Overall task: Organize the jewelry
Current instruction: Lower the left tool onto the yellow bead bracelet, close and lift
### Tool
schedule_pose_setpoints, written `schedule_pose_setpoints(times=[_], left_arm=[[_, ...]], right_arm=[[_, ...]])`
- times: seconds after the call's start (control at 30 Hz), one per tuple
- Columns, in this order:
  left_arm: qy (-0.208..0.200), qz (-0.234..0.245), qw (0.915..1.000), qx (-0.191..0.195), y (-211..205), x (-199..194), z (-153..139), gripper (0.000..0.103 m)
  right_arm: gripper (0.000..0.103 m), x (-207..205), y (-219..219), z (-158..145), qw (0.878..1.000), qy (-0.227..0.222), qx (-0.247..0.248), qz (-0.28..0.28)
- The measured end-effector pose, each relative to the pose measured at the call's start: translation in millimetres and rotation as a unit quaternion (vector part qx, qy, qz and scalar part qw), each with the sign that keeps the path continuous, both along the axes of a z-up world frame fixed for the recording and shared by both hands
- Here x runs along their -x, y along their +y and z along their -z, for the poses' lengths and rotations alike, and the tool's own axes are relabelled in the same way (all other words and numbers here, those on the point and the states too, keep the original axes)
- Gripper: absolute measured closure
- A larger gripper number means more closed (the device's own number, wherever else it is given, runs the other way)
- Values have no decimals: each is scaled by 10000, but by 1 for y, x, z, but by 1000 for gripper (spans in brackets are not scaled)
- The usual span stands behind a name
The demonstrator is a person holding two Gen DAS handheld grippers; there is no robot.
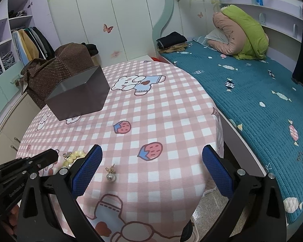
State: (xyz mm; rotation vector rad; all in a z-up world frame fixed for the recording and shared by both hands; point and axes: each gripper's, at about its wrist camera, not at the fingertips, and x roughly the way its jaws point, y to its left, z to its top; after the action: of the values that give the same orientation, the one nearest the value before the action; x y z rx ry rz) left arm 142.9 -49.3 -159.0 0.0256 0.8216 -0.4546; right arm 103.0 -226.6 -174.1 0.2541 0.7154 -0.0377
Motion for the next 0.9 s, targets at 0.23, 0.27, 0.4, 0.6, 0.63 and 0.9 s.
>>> schedule_pose_setpoints(times=[0.23, 0.27, 0.4, 0.6, 0.63, 0.9], left_arm=[[217, -90, 9995, -220, -1, -5, 16, 101], [226, -97, 9994, -236, 0, -5, 18, 99], [301, -110, 9992, -220, 2, -7, 20, 70], [239, -92, 9982, -537, -3, -7, 26, 70], [210, -60, 9978, -633, -5, -6, 26, 71], [246, 314, 9946, -955, -17, -5, 24, 94]], right_arm=[[7, 2, 2, -3, 10000, -8, 30, -4], [7, 2, 2, -2, 10000, 4, 22, 2], [7, 0, 2, -1, 10000, 36, 4, 1], [7, 0, 6, 0, 10000, 61, 23, -56], [7, -1, 6, 0, 10000, 71, 24, -63], [7, -1, 11, 2, 9998, 82, 53, -154]])
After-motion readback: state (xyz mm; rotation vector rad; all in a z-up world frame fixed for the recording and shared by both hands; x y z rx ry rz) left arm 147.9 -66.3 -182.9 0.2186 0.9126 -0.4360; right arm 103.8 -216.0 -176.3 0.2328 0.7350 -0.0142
